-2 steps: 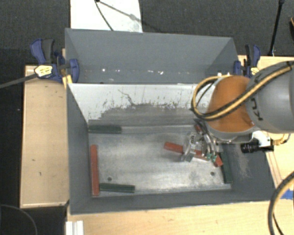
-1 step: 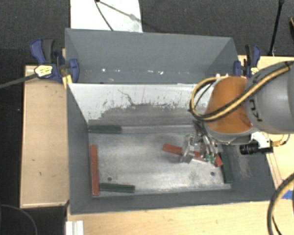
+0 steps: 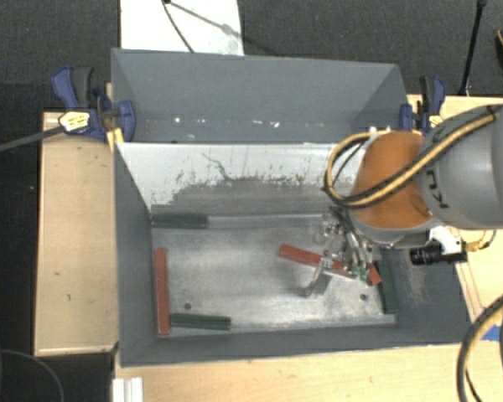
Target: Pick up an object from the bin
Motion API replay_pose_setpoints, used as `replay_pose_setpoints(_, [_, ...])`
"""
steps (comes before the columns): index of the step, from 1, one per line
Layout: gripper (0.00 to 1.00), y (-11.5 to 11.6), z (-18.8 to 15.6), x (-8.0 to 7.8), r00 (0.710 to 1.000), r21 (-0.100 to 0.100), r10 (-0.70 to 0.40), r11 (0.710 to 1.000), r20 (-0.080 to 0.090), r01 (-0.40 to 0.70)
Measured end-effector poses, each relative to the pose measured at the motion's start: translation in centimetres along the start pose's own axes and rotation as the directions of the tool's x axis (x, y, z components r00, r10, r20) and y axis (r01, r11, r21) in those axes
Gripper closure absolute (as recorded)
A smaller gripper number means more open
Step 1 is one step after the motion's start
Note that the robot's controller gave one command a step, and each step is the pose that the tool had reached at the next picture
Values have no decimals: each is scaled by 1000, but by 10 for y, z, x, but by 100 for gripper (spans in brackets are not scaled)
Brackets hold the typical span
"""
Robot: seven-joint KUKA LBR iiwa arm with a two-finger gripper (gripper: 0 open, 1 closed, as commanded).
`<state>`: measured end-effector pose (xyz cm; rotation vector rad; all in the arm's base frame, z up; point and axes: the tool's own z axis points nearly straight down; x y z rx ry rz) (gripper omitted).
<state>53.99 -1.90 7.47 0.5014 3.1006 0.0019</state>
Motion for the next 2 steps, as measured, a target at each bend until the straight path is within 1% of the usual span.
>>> replay_pose_setpoints(1, [100,0,0,0,1000,0,3,1000,0,-3])
replay_pose_setpoints(2, [100,-45,-134,9,1000,0,22,1000,8,-22])
